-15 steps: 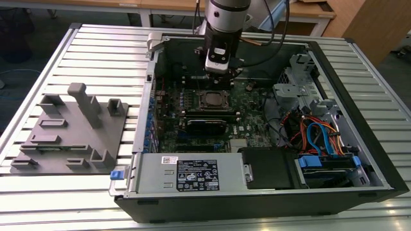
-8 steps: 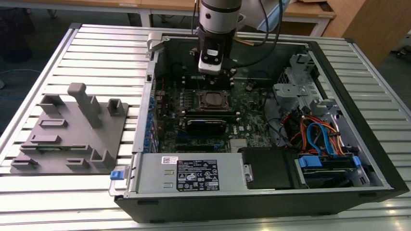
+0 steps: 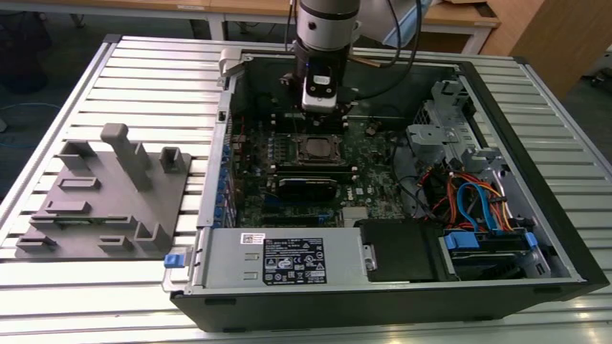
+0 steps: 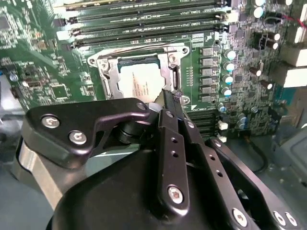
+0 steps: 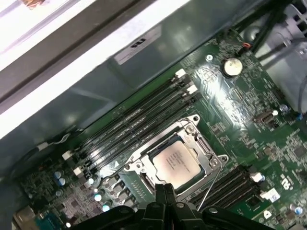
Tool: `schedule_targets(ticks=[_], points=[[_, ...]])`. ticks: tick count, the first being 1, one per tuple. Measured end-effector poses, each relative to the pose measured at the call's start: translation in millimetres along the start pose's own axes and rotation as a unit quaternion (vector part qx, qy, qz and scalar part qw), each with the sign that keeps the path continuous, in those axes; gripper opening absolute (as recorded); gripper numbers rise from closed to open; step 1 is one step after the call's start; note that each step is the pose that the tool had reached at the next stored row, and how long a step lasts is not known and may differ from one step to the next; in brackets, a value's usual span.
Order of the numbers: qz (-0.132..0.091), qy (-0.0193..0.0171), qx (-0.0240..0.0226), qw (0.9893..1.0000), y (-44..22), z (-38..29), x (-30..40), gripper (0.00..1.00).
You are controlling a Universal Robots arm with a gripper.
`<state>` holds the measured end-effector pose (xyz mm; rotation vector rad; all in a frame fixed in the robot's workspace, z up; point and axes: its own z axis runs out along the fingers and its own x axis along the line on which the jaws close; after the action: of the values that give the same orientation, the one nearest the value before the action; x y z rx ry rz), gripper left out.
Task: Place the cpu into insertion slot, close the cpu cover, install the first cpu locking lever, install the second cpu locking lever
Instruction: 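Install the first cpu locking lever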
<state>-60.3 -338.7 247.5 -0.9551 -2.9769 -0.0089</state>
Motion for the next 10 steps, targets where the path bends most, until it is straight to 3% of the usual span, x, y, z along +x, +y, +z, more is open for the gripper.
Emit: schedule_targets(ticks=[6, 10], points=[[-0.027, -0.0005, -0.0004, 0.9996, -0.4, 0.7, 0.6, 0.1], [-0.029, -0.0057, -0.0041, 0.9996, -2.6, 1.0, 3.7, 0.1]])
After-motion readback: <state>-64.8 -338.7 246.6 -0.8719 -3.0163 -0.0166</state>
